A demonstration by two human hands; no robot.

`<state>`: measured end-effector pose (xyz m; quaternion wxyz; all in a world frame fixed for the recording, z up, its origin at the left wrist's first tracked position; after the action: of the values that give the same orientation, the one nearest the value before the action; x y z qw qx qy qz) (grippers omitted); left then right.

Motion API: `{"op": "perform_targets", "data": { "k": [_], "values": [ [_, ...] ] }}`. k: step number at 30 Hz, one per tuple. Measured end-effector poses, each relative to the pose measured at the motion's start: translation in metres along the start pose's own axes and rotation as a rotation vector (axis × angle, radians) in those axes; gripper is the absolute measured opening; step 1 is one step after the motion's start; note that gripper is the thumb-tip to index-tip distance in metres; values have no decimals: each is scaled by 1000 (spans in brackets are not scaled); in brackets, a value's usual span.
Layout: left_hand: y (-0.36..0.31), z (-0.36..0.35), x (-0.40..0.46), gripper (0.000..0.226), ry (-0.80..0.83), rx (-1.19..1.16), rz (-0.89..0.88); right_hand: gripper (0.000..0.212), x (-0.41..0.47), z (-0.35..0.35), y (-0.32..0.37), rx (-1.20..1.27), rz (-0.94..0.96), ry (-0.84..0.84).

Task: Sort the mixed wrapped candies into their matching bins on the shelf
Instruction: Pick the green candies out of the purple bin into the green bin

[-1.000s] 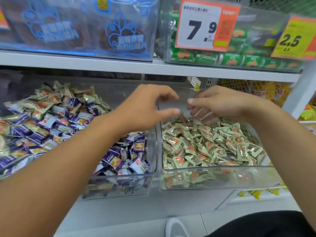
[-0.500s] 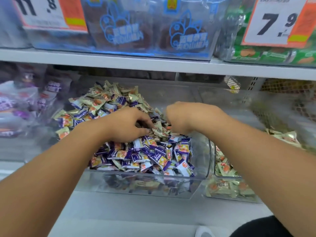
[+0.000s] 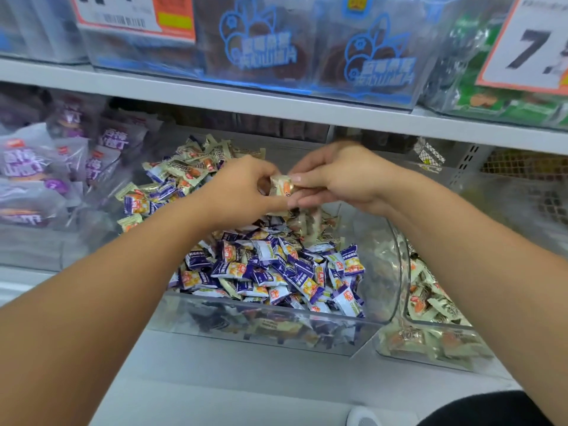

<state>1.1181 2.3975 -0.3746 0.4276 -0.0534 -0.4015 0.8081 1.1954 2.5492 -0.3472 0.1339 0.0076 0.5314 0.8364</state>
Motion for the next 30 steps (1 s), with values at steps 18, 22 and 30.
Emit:
{"op": "perform_targets", "data": {
  "k": [18, 22, 30],
  "values": [
    [-4, 3, -6, 19, -3, 178, -2, 22, 7, -4, -9, -1109, -59, 85],
    [-5, -9, 14, 11, 122, 356, -41, 18, -2, 11, 1, -1233, 7, -51],
    [-5, -51, 39, 37, 361, 584, -113, 36, -27, 15, 8, -1223, 45, 25]
  ]
}}
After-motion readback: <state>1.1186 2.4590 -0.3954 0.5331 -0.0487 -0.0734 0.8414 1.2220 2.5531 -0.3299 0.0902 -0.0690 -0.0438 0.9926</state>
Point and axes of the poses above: each hand's wrist, its own x-axis towards the middle knuckle, its own z-axis out of the back of the hand, y = z × x, the point moved 2 cm from there along x, towards the middle knuckle, and after that the axes turned 6 degrees about -x, right-handed, at the moved point
